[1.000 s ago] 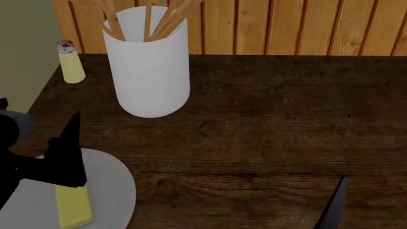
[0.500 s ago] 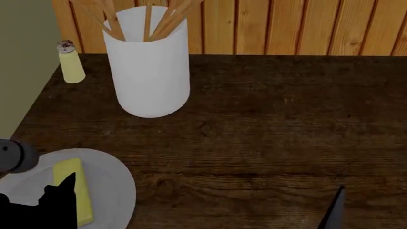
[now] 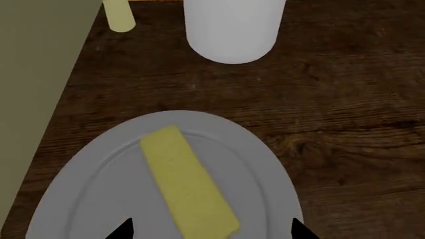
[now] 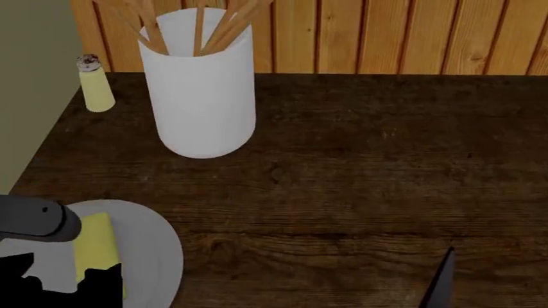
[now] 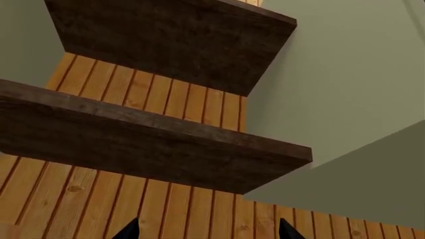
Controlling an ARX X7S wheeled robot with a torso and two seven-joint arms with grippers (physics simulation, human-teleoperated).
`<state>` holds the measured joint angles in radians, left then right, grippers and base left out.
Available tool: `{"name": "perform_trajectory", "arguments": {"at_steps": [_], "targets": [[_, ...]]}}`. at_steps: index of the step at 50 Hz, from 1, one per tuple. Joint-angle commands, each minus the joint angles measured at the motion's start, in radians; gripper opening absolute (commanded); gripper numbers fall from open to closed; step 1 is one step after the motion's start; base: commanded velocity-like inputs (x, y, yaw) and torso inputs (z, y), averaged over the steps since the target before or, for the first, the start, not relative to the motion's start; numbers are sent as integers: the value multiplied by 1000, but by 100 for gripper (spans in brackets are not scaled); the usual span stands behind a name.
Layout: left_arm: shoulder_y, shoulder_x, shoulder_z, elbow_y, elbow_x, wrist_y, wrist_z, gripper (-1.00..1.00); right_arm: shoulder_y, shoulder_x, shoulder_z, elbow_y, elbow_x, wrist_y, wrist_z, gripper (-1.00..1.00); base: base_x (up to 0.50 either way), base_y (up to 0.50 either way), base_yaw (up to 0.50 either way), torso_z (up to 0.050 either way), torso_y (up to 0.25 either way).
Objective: Pick the butter stick from the counter and place it in the microwave.
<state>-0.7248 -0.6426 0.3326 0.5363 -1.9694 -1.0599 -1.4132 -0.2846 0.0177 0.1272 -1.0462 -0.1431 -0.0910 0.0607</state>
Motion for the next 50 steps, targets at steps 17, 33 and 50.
{"name": "perform_trajectory", "arguments": {"at_steps": [17,33,50], "targets": [[-4,64,34,-119,175,-17,156,100,14,-17,13,-1,-35,21,-33,100,0,0,0,0,0],[-11,83,58,-194,279,-8,220,100,37,-17,7,-1,-43,49,-46,100,0,0,0,0,0],[-17,101,82,-285,352,6,300,100,28,-17,8,-1,-46,43,-46,100,0,0,0,0,0]]}}
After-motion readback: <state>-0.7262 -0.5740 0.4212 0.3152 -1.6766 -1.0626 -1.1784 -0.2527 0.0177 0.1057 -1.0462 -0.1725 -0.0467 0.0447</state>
